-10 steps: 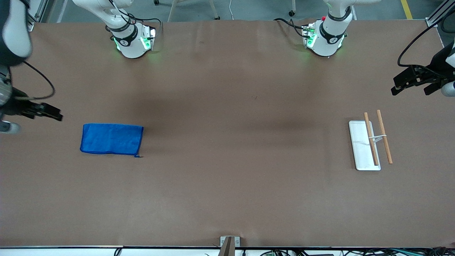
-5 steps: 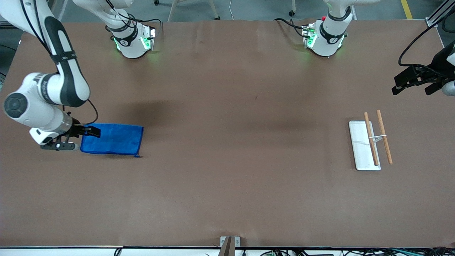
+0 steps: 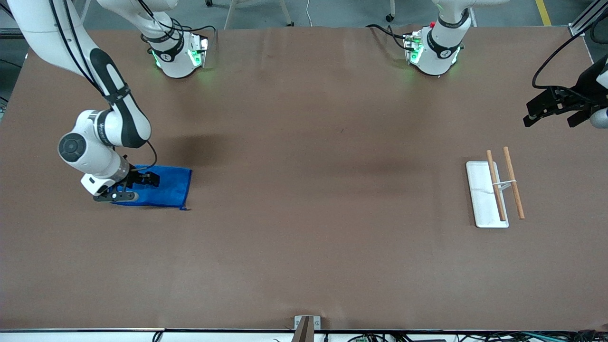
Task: Right arm passes towel to left arm to hang
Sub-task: 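Lower the right gripper onto the blue towel's edge and grasp it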
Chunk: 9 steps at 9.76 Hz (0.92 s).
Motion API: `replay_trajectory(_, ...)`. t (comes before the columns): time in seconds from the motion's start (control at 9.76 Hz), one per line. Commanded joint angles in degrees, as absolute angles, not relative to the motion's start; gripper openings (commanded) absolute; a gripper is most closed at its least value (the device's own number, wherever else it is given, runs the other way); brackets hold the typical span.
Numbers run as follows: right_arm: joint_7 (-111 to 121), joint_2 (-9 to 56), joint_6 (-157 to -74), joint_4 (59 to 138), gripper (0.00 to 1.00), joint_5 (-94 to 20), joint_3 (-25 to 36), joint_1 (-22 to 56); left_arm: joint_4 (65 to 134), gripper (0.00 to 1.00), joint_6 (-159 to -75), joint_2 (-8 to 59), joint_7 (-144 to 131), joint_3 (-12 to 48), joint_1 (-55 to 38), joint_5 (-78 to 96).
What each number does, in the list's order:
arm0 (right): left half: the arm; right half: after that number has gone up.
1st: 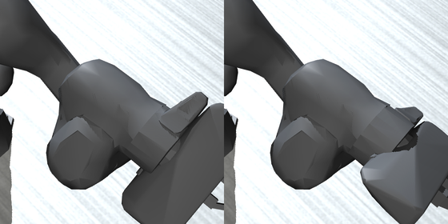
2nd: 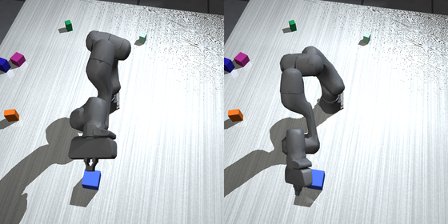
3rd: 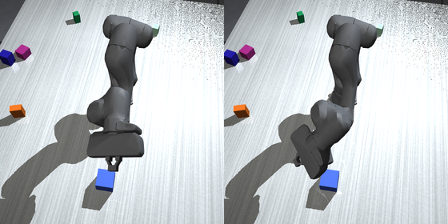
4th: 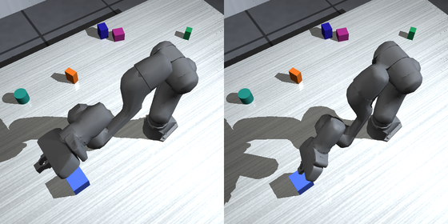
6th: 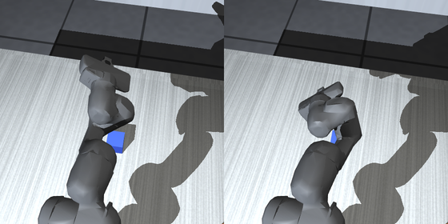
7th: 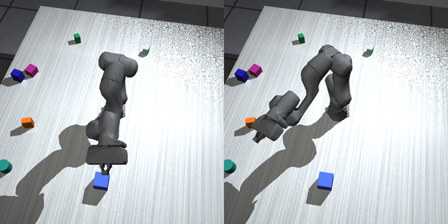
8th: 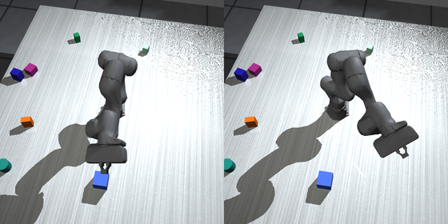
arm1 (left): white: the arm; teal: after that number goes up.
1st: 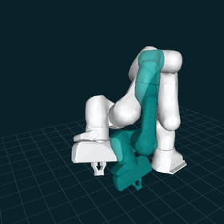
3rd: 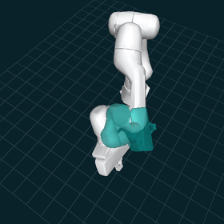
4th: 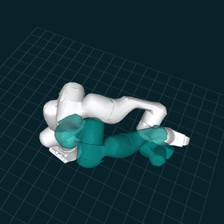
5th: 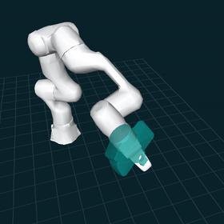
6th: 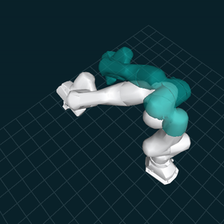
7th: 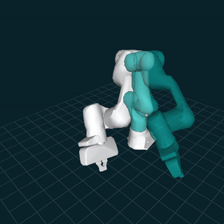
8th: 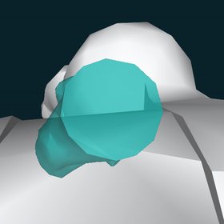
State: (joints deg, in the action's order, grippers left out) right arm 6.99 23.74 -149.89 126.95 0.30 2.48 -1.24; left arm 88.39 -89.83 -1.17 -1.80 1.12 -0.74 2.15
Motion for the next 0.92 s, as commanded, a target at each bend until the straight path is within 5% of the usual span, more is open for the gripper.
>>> replay_trajectory(0.0, 11.1, 24.0, -151.0, 127.5, 0.99, -0.9, 1.1, -4.1, 89.2, 1.0, -89.0, -0.4, -1.0, 1.1, -0.7, 2.3)
replay_trajectory(0.82, 13.5, 25.2, -151.2, 127.5, 0.96, -3.8, -1.5, -6.0, 89.4, 1.0, -89.0, -0.3, -0.9, 1.1, -0.7, 2.3)
